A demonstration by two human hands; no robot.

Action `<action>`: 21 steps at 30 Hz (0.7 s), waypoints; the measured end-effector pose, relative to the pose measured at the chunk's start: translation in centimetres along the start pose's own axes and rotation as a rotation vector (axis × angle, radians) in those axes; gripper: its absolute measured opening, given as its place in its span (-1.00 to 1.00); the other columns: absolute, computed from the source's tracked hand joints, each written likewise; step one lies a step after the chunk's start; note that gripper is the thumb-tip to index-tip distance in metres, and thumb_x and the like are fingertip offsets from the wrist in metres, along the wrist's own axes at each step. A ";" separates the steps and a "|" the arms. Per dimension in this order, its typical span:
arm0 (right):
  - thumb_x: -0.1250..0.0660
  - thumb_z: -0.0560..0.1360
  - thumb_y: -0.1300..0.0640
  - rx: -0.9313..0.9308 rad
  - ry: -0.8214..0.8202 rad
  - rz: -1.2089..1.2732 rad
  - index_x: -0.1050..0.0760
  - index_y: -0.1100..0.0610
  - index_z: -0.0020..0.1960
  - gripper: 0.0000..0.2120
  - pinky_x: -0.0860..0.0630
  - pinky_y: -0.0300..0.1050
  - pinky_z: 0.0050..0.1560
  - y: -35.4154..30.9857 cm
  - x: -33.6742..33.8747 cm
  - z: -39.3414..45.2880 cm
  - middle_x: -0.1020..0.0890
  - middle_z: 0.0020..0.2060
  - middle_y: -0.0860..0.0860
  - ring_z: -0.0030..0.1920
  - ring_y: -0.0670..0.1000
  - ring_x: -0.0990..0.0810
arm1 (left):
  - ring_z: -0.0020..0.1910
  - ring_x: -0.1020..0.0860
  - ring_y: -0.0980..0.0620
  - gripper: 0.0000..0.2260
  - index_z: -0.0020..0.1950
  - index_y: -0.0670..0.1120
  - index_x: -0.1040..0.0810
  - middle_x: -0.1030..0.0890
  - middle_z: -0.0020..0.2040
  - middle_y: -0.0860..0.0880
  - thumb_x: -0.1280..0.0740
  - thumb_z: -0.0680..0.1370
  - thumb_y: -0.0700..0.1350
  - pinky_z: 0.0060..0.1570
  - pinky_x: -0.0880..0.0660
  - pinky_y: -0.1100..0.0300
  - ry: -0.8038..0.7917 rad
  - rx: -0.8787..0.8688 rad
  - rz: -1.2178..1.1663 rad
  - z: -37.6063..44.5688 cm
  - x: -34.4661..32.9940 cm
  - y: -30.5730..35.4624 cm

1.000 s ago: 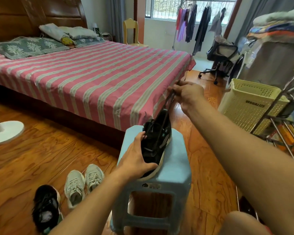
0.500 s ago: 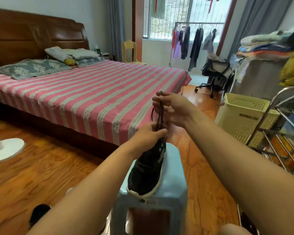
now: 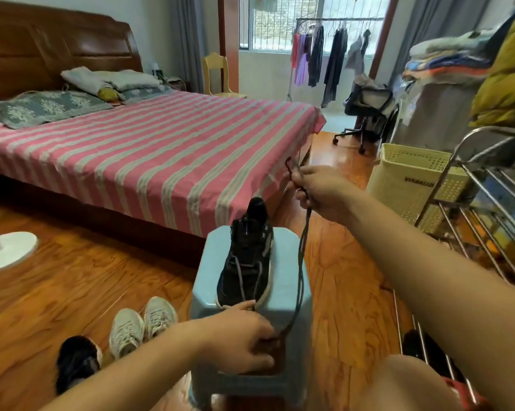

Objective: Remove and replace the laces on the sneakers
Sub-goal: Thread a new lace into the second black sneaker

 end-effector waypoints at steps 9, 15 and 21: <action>-0.20 0.68 0.24 -0.072 0.076 0.227 -0.53 0.24 0.02 -0.84 -0.36 -0.29 -0.49 9.9 1.6 -1.7 -0.51 -0.31 0.04 -0.43 -0.11 -0.43 | 0.23 -0.54 -0.15 -0.72 0.11 -0.10 -0.50 -0.64 0.09 -0.15 -0.18 0.70 0.09 0.58 -0.04 -0.03 -0.196 0.035 0.132 1.3 -8.1 0.5; -0.21 0.66 0.30 0.021 0.130 0.411 -0.53 0.25 0.11 -0.87 -0.36 -0.30 -0.45 10.5 2.9 -2.5 -0.57 -0.24 0.06 -0.38 -0.09 -0.48 | 0.17 -0.58 0.04 -0.80 0.16 0.05 -0.55 -0.64 0.15 0.06 -0.22 0.69 0.11 0.29 -0.38 -0.01 -0.110 0.155 -0.305 2.7 -7.0 -0.4; -0.23 0.64 0.29 0.055 0.028 0.542 -0.51 0.25 0.18 -0.85 -0.41 -0.28 -0.41 7.9 1.5 -3.6 -0.62 -0.20 0.05 -0.31 -0.06 -0.53 | 0.44 -0.36 0.26 -0.62 0.50 0.09 -0.41 -0.49 0.44 0.17 -0.30 0.67 0.04 0.50 -0.04 0.36 -0.115 0.036 -0.370 3.0 -7.3 2.5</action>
Point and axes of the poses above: each hand's wrist, its own z-axis towards the middle knuckle, its own x-axis out of the back of the hand, y = z × x, the point moved 10 cm from there along z, towards the middle knuckle
